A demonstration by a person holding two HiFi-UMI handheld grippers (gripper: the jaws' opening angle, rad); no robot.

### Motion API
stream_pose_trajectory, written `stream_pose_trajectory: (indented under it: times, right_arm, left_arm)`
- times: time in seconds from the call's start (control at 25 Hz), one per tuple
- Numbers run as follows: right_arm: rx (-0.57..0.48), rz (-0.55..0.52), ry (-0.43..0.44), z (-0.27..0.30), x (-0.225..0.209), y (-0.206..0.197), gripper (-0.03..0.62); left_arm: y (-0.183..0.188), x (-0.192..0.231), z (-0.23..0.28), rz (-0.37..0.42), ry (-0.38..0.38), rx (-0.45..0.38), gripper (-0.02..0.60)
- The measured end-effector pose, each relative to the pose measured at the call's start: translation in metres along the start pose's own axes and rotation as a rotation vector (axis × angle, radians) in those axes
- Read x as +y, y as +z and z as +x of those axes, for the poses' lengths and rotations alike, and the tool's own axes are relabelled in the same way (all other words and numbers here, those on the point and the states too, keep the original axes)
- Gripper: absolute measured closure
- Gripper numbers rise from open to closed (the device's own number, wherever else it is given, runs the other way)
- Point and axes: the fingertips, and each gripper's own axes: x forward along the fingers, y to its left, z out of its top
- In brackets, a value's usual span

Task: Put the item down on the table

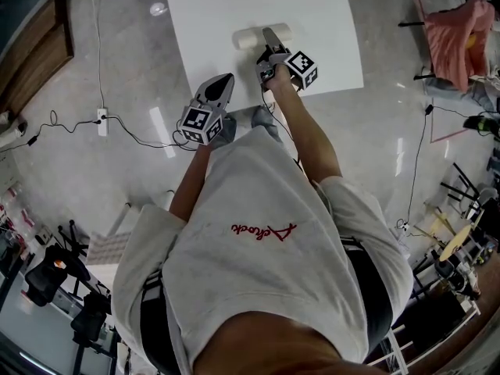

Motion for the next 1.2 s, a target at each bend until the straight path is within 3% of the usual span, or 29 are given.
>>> stream_pose_trajectory:
  times: [0.4,0.88,1.04,1.2]
  right_arm:
    - [0.286,-0.373,-0.038,0.001,0.009,-0.022,0.264]
    - [0.546,-0.713,-0.066,-0.007,0.003,-0.044,0.264]
    - [0.591,-0.844,-0.094,-0.011,-0.002,-0.046,0.286]
    - [0.63,-1.019,-0.152,-0.017,-0.014,-0.045,0.372]
  left_arm:
    - [0.0,-0.004,0.005,-0.001,-0.017,0.006,0.574]
    - [-0.001,-0.008,0.008,0.003,-0.036,0.017,0.574]
    - [0.002,-0.009,0.01,0.007,-0.043,0.012,0.574]
    - [0.001,-0.009,0.01,0.004,-0.043,0.011,0.574]
